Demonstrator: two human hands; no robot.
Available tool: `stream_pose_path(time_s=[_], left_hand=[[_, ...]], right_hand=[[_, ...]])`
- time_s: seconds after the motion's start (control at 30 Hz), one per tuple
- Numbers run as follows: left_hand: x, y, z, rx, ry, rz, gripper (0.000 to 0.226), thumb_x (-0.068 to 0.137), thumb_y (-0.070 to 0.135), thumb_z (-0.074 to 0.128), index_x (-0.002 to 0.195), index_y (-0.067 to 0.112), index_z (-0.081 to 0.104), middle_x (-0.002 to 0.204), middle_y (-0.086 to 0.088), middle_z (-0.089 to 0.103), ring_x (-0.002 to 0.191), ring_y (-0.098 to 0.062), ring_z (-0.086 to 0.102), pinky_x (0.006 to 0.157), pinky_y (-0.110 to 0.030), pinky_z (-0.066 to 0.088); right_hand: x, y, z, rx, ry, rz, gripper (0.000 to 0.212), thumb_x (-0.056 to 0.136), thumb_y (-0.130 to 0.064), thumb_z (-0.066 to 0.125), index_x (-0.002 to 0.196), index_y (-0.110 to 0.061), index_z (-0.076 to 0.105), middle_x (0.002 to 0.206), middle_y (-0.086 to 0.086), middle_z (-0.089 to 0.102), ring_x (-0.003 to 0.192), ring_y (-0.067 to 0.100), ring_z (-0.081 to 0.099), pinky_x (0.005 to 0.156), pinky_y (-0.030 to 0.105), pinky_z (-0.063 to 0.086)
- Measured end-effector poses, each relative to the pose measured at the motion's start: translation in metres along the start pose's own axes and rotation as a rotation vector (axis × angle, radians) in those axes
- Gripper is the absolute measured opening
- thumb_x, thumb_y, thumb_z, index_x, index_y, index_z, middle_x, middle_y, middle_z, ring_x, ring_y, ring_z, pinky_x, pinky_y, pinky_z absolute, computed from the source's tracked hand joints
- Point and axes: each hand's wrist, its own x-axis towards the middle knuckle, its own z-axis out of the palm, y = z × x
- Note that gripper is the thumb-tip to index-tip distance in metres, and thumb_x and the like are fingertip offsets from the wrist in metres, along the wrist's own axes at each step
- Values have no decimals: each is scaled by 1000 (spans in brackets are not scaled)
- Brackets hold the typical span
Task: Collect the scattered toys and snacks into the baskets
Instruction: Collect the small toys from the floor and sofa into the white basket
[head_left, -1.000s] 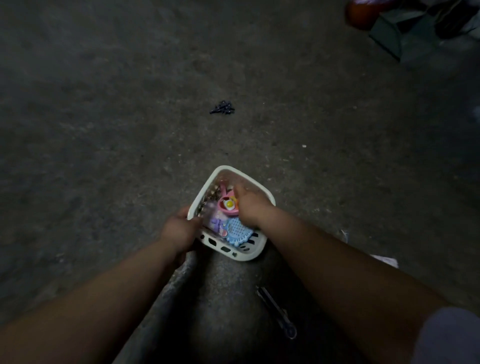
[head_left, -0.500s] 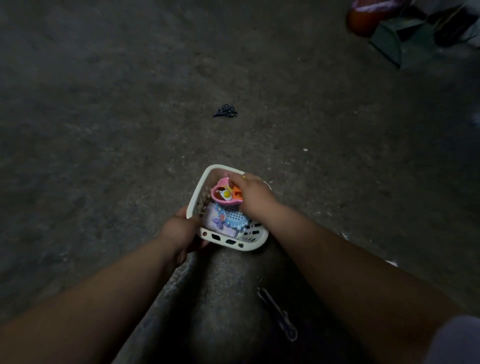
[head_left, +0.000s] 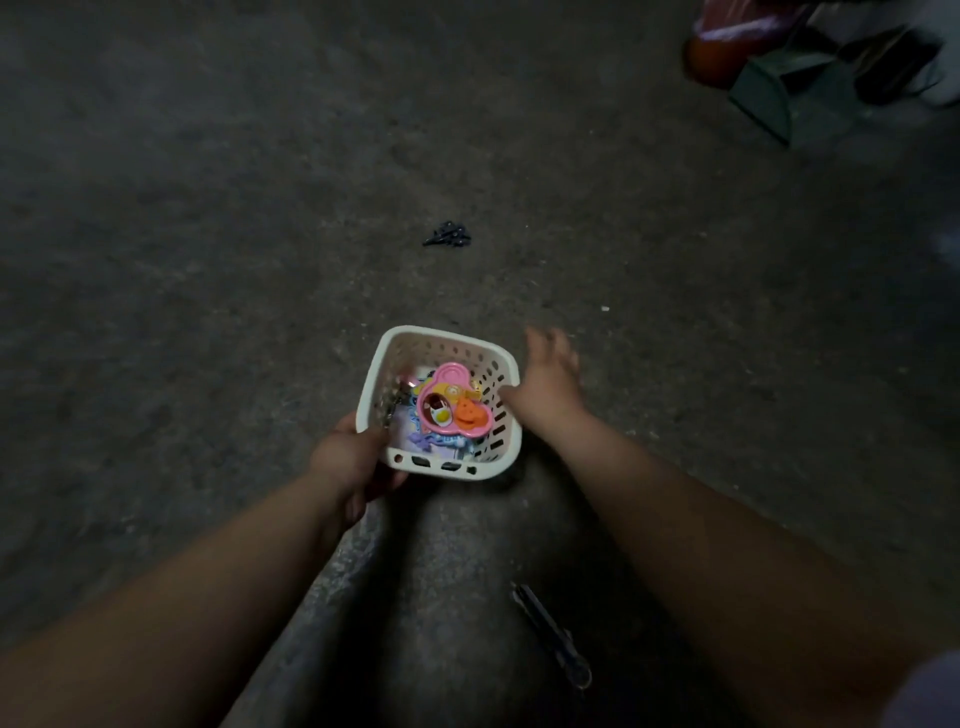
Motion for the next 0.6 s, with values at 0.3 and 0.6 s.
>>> stream_pose_path(time_s=[0.3,0.6], left_hand=[[2,24,30,11,-54,-43,19,97,5,42,107,19,51,79,-8,57,63,-21,56,43,-28,53],[-42,172,91,436,-35,79,47,95,52,39,123,16,49,111,-15,61,78,-24,63,63,-27,45]], right_hand=[[12,9,-26,489,-247,302,26,95,-16,46,113,-4,61,76,12,67,59,24,64,40,26,46],[38,17,-175,494,-100,256,20,94,-18,49,103,-6,62,63,9,62,47,20,57,38,24,40]])
